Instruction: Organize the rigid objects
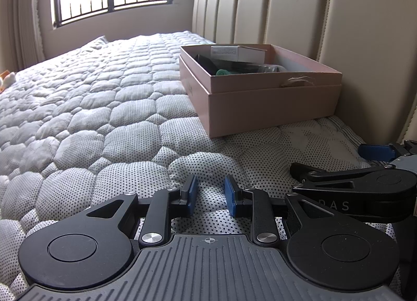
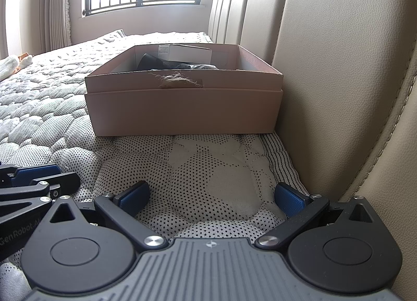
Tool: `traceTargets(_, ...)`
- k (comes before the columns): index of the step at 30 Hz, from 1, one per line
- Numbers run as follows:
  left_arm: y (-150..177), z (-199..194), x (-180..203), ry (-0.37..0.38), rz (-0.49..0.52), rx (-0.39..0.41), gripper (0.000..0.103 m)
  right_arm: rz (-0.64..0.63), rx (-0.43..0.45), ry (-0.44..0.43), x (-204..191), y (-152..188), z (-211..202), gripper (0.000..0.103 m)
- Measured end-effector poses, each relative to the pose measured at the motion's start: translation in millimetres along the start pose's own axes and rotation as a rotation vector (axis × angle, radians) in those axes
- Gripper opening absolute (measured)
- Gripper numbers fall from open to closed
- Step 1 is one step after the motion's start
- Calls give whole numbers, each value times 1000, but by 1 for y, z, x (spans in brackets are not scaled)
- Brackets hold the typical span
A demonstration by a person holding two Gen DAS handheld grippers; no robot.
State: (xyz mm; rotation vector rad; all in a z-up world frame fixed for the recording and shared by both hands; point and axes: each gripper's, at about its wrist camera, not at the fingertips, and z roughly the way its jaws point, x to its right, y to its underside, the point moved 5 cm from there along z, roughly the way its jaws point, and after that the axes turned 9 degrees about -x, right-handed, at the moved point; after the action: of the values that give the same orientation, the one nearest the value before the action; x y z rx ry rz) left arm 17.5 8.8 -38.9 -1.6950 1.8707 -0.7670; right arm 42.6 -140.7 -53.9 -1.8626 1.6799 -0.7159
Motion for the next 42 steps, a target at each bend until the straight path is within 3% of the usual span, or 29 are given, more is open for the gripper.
traceTargets(42,-1,1,-3,7,-24,-5,27,0,0,0,0,0,0,102)
